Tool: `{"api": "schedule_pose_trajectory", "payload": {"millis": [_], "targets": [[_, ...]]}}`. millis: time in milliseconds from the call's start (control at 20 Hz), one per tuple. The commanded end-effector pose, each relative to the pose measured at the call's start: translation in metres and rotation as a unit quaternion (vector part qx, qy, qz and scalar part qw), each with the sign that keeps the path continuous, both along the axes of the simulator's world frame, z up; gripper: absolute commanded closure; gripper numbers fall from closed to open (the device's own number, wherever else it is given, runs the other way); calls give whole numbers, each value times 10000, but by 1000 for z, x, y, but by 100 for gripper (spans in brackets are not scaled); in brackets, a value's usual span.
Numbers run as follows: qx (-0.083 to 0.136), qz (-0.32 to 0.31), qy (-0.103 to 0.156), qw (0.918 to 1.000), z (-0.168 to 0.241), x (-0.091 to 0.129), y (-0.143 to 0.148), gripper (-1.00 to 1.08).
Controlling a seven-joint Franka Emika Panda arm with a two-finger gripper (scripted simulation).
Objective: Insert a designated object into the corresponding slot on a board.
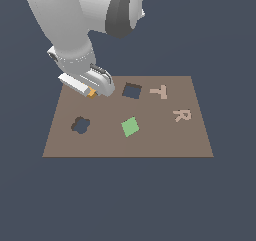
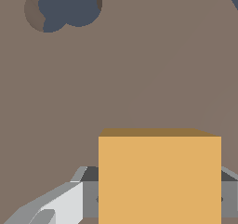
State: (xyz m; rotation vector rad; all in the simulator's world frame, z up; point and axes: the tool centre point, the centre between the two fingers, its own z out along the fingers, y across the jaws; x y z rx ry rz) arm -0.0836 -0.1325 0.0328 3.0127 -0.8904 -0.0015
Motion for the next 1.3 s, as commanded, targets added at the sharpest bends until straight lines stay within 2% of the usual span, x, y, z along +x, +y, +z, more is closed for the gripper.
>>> {"api": "schedule_pose_trajectory", "payload": {"millis": [0,300,600,900,1250], "targets": [[0,-396,-4,9992,1,-6,8,108],[0,-1443,-4,9895,2,-18,31,108],[1,-2447,-4,9696,3,-25,56,108],[2,-3392,-3,9407,5,-26,81,108],[3,-4407,-3,8977,6,-21,109,108]]}}
